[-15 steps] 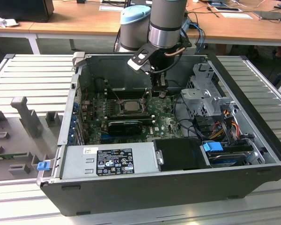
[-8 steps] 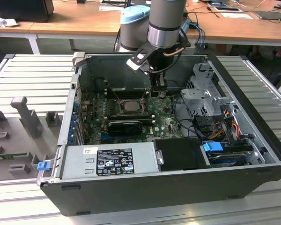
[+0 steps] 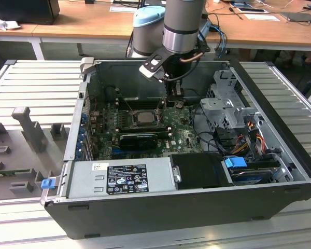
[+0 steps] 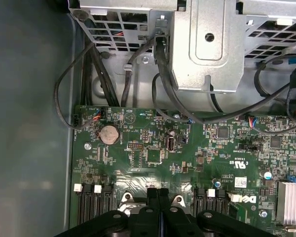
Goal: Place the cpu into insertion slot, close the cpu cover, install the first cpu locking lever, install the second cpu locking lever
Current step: 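Close the cpu cover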
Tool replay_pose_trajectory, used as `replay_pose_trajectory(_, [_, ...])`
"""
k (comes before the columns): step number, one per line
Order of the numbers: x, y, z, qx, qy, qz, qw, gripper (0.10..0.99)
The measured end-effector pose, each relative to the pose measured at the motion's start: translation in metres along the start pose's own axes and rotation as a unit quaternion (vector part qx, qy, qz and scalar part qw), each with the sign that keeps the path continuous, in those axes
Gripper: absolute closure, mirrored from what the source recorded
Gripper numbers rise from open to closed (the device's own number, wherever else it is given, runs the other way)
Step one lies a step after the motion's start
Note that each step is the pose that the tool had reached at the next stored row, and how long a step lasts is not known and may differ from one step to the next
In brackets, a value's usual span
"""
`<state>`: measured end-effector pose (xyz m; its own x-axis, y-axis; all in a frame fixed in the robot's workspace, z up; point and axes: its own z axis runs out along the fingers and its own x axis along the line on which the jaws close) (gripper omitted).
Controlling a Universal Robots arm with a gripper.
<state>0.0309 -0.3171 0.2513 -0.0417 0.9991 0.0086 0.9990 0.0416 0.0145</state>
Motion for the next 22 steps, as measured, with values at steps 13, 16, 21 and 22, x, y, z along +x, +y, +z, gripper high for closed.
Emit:
replay_pose_trajectory(13, [0.0001,-0.0031,0.0000,0.0000,0.0000,0.000,1.0000,0.980])
replay_pose_trajectory(16, [0.0002,-0.0040,-0.0001,0.0000,0.0000,0.000,1.0000,0.980])
replay_pose_trajectory(21, [0.0002,-0.0052,-0.0001,0.0000,0.0000,0.000,1.0000,0.980])
replay_pose_trajectory(22, [0.0002,-0.0053,-0.0001,0.0000,0.0000,0.000,1.0000,0.980])
